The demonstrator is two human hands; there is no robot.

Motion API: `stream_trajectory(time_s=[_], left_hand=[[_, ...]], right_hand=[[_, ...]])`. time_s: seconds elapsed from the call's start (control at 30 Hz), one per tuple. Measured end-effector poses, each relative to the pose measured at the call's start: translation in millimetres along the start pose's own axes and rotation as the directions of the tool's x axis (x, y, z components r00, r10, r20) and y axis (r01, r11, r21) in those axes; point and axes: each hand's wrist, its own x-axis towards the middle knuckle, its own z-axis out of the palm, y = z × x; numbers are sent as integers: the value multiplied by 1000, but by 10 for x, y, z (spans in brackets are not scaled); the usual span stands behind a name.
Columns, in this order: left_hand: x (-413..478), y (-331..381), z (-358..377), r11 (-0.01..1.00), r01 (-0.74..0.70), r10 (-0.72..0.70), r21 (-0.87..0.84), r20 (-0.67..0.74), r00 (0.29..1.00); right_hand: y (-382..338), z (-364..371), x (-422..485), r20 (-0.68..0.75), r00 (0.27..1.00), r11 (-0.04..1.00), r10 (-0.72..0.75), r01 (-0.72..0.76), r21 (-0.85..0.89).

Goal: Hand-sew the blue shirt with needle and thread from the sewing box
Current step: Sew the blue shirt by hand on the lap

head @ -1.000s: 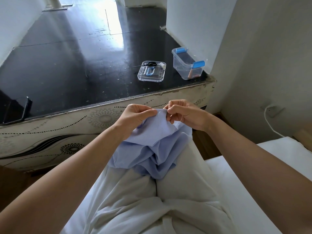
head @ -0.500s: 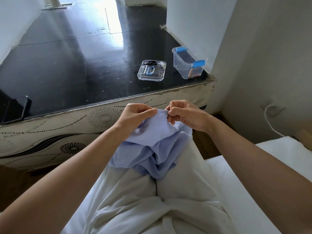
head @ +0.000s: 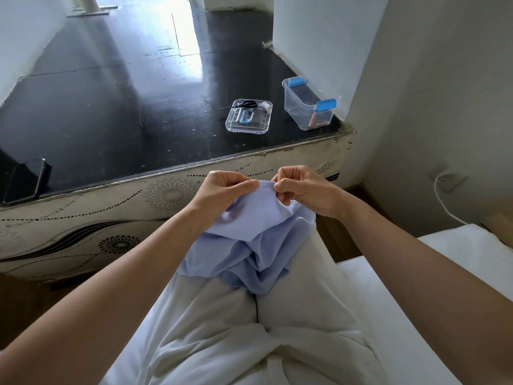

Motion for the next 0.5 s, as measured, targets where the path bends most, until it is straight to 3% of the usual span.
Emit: stream_trajectory(time_s=[0.37,0.5], left_hand=[[16,8,6,980,82,-54,-183,150,987],[43,-18,-9,965,113,-65,-237,204,977]], right_hand=[[-9,-37,-36,115,993,968,-35,5,250],[4,-56,-32,127,991,964,-47,12,266]])
